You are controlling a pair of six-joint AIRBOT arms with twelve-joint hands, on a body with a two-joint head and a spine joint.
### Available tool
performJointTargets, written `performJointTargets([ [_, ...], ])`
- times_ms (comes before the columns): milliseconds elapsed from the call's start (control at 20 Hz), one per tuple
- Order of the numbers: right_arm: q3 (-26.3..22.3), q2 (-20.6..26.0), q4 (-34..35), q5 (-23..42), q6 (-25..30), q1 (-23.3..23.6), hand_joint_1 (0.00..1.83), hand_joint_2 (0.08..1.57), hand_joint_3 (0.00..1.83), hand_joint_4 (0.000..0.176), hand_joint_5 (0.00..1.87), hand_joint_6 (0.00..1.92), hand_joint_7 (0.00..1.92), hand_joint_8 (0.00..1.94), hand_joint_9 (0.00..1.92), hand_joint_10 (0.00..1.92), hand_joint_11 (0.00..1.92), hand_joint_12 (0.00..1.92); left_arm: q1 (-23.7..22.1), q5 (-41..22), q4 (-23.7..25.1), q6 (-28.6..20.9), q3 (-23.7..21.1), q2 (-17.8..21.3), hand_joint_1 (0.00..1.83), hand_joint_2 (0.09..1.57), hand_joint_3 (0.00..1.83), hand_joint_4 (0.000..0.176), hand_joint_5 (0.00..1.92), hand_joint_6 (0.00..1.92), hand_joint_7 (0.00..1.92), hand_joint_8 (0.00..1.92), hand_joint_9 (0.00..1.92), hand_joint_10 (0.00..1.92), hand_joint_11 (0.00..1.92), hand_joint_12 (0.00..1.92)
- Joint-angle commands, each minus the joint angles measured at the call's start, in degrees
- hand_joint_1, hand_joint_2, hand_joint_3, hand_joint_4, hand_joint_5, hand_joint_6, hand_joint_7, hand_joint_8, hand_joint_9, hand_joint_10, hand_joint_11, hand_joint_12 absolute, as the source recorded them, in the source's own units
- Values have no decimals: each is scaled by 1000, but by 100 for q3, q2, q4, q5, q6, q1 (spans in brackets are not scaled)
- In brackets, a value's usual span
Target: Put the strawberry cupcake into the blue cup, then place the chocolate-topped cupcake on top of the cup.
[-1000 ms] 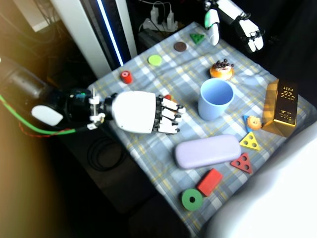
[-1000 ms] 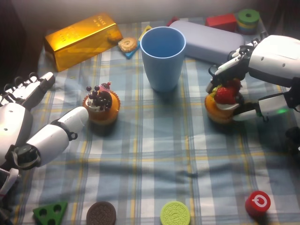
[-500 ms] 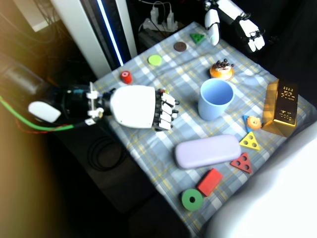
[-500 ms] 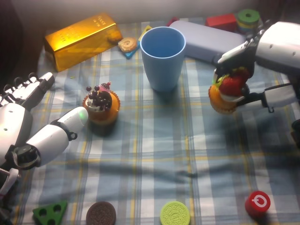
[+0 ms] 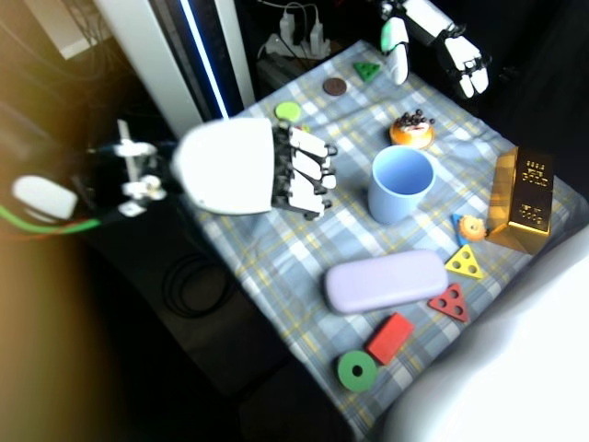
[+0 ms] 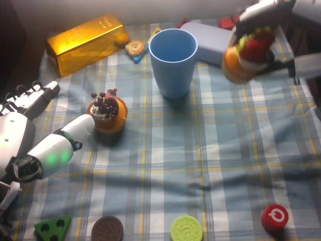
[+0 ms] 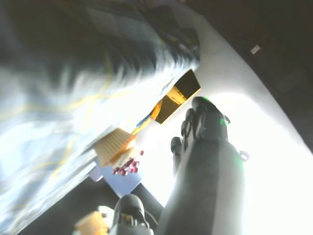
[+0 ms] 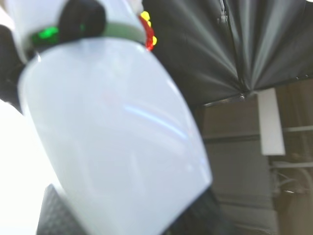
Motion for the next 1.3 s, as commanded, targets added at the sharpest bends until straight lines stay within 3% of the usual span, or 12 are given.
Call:
performJointTargets([
  [0, 43, 21, 243, 630, 56, 152, 1216, 1172, 0, 0, 773, 1167, 975, 1128, 1213, 55, 756, 1187, -39, -604, 293, -23, 4, 7, 180, 1079, 1, 75, 320, 1, 235, 2, 211, 2, 0, 457],
  [200, 372, -270, 113, 383, 73, 561, 1216, 1135, 0, 0, 869, 1056, 1016, 1030, 1221, 24, 958, 719, -48, -554, 296, -23, 25, 6, 171, 1074, 0, 89, 306, 1, 219, 0, 185, 0, 0, 359],
  [300, 551, -456, 0, 257, 181, 721, 1099, 1104, 1, 0, 989, 956, 1090, 171, 1292, 22, 997, 837, -48, -539, 296, -23, 24, 8, 178, 1071, 0, 91, 309, 2, 213, 2, 185, 2, 0, 368],
  [550, 1038, -944, -64, 120, 431, 965, 1062, 1092, 0, 84, 1021, 910, 1175, 13, 1324, 16, 1006, 854, -53, -510, 299, -22, 40, 11, 145, 1082, 1, 88, 308, 3, 229, 2, 194, 3, 0, 417],
  [600, 1229, -1117, -87, 114, 583, 1024, 1101, 1071, 0, 14, 1070, 828, 1227, 12, 1356, 16, 1017, 867, -53, -491, 299, -22, 46, 12, 157, 1086, 2, 76, 314, 5, 225, 3, 191, 2, 0, 421],
  [650, 1264, -1160, -89, 104, 591, 1045, 1121, 1061, 0, 0, 1095, 785, 1237, 7, 1375, 15, 1025, 922, -53, -485, 299, -22, 48, 11, 172, 1086, 1, 69, 332, 7, 239, 5, 203, 4, 0, 438],
  [750, 1331, -1232, -89, 87, 591, 1109, 1099, 1044, 0, 69, 1141, 707, 1343, 24, 1478, 52, 1025, 1212, -54, -473, 299, -22, 51, 11, 169, 1085, 0, 86, 311, 0, 225, 2, 198, 4, 0, 411],
  [800, 1358, -1267, -105, 64, 591, 1152, 1136, 1039, 0, 0, 1157, 676, 1344, 18, 1470, 51, 982, 1300, -58, -465, 300, -22, 51, 14, 159, 1080, 0, 96, 309, 0, 222, 1, 193, 2, 0, 407],
  [850, 1386, -1300, -125, 39, 591, 1195, 1176, 1037, 0, 0, 1162, 660, 1325, 9, 1447, 41, 958, 1300, -60, -454, 301, -22, 55, 15, 163, 1086, 1, 88, 312, 2, 223, 1, 193, 2, 0, 404],
  [900, 1428, -1350, -136, 17, 591, 1234, 1268, 1021, 0, 0, 1332, 162, 1248, 611, 1458, 46, 1016, 1281, -62, -445, 301, -22, 58, 15, 150, 1084, 0, 89, 314, 1, 225, 1, 206, 3, 0, 434],
  [1050, 1649, -1633, -185, -80, 601, 1330, 1181, 1043, 2, 0, 1151, 675, 1327, 78, 1461, 30, 1065, 1161, -74, -420, 314, -22, 72, 13, 136, 1086, 1, 88, 313, 0, 227, 1, 211, 4, 0, 437],
  [1250, 1670, -1708, -320, -183, 620, 1338, 1179, 1046, 1, 0, 1142, 693, 1334, 61, 1461, 29, 1064, 1163, -73, -434, 317, -23, 69, 18, 135, 1087, 1, 88, 313, 0, 227, 1, 212, 3, 0, 435],
])
